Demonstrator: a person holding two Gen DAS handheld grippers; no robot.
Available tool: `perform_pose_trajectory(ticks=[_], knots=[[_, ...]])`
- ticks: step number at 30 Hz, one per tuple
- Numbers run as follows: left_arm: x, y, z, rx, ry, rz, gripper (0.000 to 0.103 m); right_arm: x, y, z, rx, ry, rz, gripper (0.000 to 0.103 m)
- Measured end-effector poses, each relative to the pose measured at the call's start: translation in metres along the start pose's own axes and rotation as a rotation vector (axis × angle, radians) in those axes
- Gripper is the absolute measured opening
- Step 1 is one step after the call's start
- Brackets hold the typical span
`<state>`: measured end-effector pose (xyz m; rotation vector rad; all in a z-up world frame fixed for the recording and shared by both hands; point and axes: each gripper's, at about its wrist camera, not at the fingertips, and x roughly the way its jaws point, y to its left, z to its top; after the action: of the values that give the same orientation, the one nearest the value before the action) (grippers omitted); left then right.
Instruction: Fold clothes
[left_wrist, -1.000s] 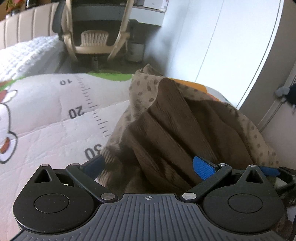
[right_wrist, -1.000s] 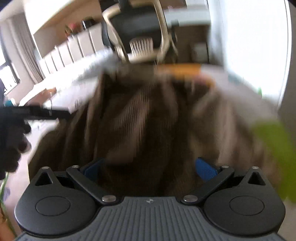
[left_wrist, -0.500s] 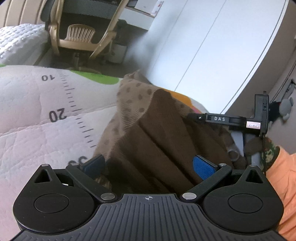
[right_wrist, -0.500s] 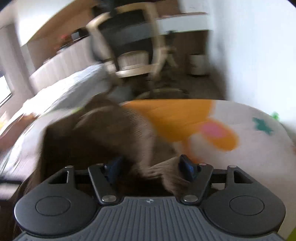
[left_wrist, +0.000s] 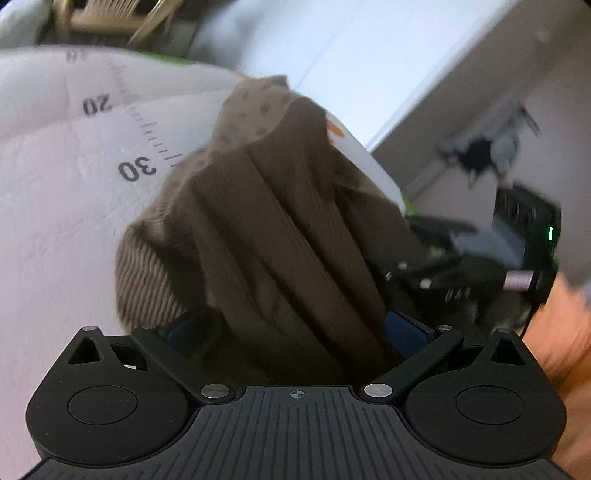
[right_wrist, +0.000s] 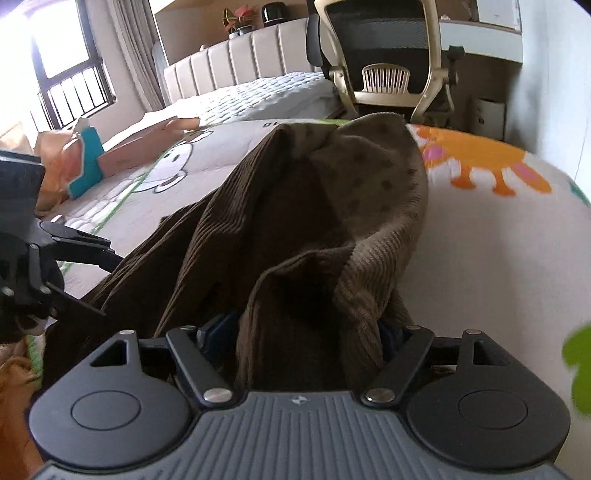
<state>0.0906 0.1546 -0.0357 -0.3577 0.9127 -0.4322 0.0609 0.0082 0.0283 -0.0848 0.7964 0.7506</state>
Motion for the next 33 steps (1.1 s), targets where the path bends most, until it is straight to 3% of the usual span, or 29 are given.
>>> perform_pose_trajectory(ticks=[4, 7, 11, 14, 19, 23, 26, 29, 33], knots=[[-0.008, -0.014, -0.024, 0.047, 0.001, 0.078, 0.103, -0.011, -0.002, 0.0, 0.003, -0.012, -0.026, 0.076], [-0.013, -0.015, -0.02, 0.025, 0.026, 0.106, 0.103, -0.022, -0.013, 0.011, 0.04, -0.085, -0.066, 0.079], [-0.049, -0.009, 0.01, -0.035, -0.145, 0.079, 0.103, -0.013, -0.036, 0.028, 0.132, -0.156, -0.115, 0.08], [-0.041, -0.002, 0.035, -0.028, -0.223, 0.093, 0.103, 0.012, -0.047, 0.037, 0.202, -0.118, -0.069, 0.08], [0.013, 0.01, 0.043, -0.047, -0.136, 0.126, 0.103, 0.043, -0.029, 0.044, 0.125, -0.088, 0.025, 0.087], [0.006, 0.002, 0.027, 0.016, -0.11, 0.117, 0.103, 0.045, -0.014, 0.041, 0.069, -0.076, 0.134, 0.087], [-0.006, 0.0, 0.013, 0.008, -0.074, 0.089, 0.103, 0.044, -0.011, 0.037, 0.045, -0.083, 0.12, 0.088], [-0.016, -0.002, -0.006, -0.006, -0.086, 0.124, 0.103, 0.039, -0.016, 0.037, 0.066, -0.094, 0.096, 0.088], [-0.022, -0.01, -0.007, 0.008, -0.051, 0.166, 0.103, 0.019, -0.015, 0.034, 0.065, -0.132, -0.008, 0.088]])
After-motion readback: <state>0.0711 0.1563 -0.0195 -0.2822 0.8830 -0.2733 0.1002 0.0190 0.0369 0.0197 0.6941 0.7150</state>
